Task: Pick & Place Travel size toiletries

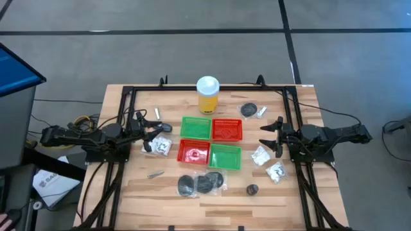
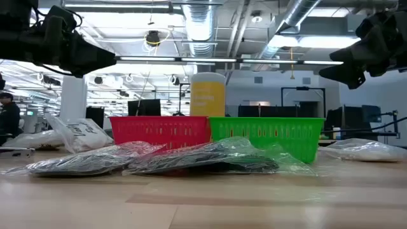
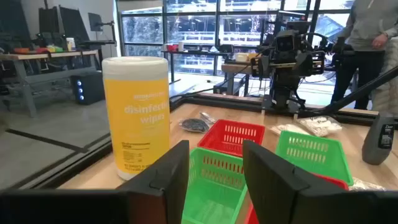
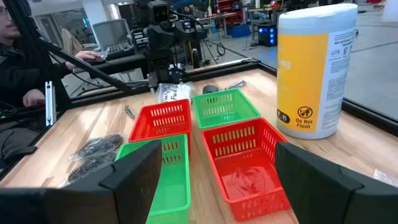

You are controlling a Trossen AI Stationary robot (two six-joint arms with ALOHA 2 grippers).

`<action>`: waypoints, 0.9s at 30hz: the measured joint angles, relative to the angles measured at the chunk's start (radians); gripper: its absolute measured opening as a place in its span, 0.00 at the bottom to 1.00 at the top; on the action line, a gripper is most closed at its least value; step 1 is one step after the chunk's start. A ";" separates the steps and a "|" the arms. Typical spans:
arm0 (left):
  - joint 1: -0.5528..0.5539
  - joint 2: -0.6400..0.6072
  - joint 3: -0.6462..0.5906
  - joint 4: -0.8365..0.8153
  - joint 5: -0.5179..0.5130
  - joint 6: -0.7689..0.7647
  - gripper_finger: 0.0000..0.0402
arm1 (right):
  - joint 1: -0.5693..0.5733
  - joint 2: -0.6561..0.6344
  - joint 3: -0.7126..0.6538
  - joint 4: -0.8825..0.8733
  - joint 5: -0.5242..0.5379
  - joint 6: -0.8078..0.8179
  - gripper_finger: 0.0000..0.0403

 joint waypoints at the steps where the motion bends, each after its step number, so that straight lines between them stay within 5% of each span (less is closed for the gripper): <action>1: 0.000 0.000 0.000 0.000 0.000 0.000 0.35 | 0.000 0.000 0.000 0.000 0.000 0.000 0.74; 27: 0.000 0.013 0.001 0.001 0.000 -0.048 0.35 | 0.000 0.000 0.000 0.005 0.000 0.000 0.74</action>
